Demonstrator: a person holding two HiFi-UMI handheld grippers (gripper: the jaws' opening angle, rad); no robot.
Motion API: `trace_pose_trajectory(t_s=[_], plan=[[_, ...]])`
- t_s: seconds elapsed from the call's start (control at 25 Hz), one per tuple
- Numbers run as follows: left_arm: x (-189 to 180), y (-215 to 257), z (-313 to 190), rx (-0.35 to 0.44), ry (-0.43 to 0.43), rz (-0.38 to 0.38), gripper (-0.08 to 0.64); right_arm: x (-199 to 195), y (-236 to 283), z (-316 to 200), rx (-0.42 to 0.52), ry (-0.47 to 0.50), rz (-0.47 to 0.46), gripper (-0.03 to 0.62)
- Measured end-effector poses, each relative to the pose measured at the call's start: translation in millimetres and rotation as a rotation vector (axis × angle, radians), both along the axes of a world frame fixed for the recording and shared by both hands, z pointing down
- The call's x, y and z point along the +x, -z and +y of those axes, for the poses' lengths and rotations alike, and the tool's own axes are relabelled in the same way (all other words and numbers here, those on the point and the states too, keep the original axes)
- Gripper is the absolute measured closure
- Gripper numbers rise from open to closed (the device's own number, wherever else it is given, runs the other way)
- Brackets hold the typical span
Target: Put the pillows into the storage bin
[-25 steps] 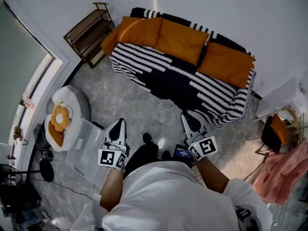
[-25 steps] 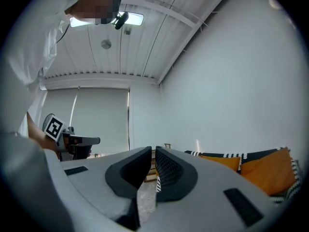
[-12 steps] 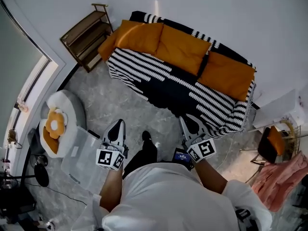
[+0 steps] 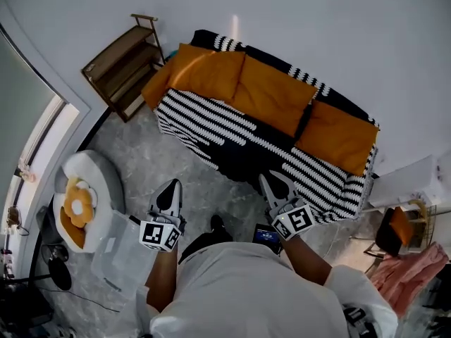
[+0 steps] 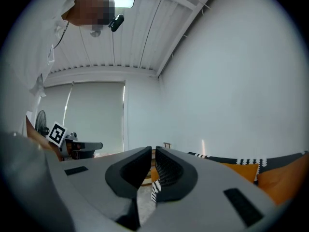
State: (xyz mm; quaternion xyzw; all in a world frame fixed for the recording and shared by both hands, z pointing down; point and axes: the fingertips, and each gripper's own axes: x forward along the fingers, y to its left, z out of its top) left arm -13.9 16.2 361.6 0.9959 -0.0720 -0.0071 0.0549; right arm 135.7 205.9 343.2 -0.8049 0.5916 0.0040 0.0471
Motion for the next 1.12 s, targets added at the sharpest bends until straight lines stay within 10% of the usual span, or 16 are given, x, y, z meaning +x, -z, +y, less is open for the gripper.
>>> trace_pose_trajectory(t_s=[1.12], plan=[[198, -27, -221, -0.024, 0.0, -0.045, 0.551, 215, -30, -241, -0.001, 0.046, -0.059, 0.545]])
